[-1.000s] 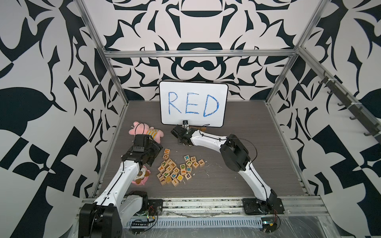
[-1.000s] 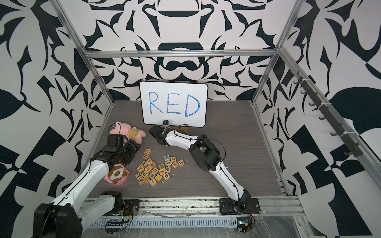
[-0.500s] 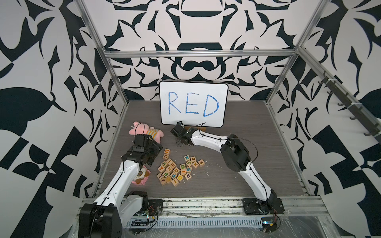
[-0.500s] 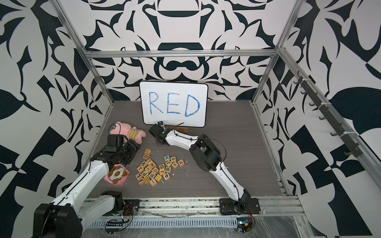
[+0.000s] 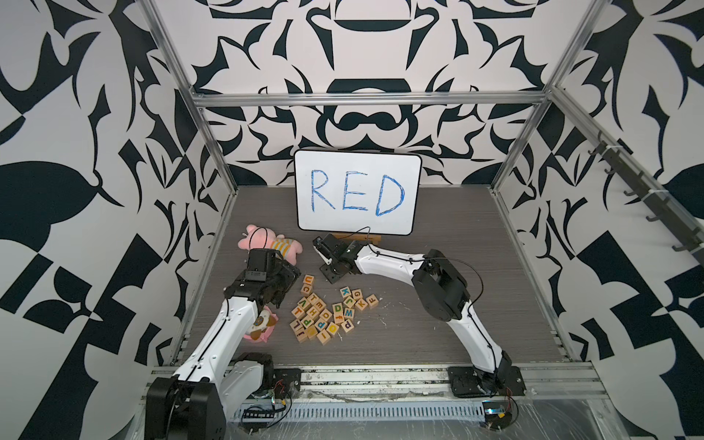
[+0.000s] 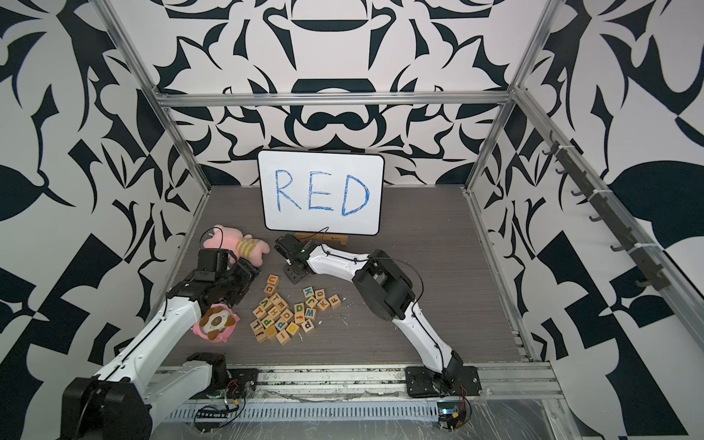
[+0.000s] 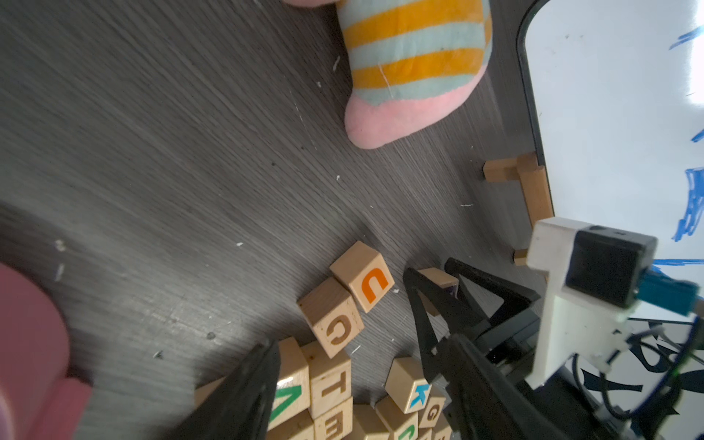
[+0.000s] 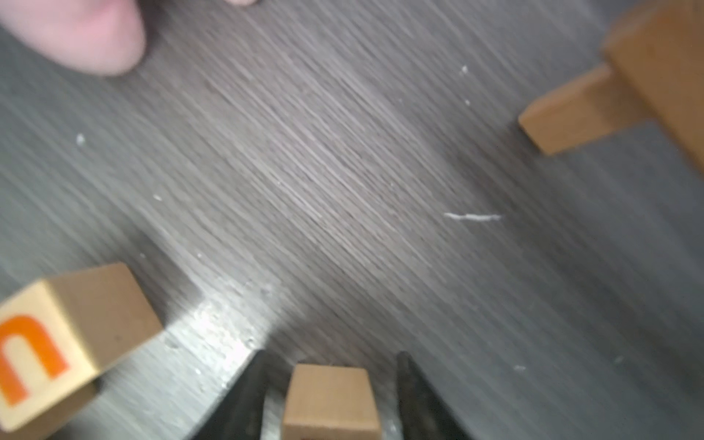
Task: Assemble the uppercase word "red" with letter blocks
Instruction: Adjust the letter block at the center of the board.
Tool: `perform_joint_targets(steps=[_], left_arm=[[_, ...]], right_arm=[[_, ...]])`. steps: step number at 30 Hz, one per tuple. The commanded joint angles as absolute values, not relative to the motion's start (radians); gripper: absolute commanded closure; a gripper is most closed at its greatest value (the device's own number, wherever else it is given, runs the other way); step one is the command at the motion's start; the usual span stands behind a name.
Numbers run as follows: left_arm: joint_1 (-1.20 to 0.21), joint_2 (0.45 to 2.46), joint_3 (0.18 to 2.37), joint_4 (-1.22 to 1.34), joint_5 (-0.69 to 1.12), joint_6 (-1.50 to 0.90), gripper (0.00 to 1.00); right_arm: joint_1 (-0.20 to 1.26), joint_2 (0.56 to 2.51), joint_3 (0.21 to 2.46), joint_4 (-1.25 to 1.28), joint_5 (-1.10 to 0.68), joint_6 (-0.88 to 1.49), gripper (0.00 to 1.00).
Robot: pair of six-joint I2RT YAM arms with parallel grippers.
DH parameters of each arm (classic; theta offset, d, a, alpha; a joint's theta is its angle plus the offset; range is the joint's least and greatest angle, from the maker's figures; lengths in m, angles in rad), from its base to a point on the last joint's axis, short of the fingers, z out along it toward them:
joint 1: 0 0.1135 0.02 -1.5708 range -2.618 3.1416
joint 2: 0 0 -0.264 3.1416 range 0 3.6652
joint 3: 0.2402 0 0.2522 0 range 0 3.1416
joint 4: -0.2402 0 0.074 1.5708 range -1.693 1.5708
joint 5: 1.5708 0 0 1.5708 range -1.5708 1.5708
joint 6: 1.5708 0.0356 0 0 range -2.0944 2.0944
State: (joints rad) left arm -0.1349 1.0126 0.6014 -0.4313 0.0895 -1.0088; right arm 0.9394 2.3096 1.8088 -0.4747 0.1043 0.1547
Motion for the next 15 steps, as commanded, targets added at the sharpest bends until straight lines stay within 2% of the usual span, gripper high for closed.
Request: perform_joint_targets(steps=[1, 15], left_arm=[[-0.130, 0.997, 0.605, -0.445, 0.101, -0.990, 0.26], [-0.130, 1.006, 0.611, -0.443, 0.122, -0.977, 0.26]], right_arm=[[0.942, 2.269, 1.785, -0.507, 0.115, 0.120, 0.42], [0.917, 2.190, 1.694, -0.499, 0.163, 0.110, 0.45]])
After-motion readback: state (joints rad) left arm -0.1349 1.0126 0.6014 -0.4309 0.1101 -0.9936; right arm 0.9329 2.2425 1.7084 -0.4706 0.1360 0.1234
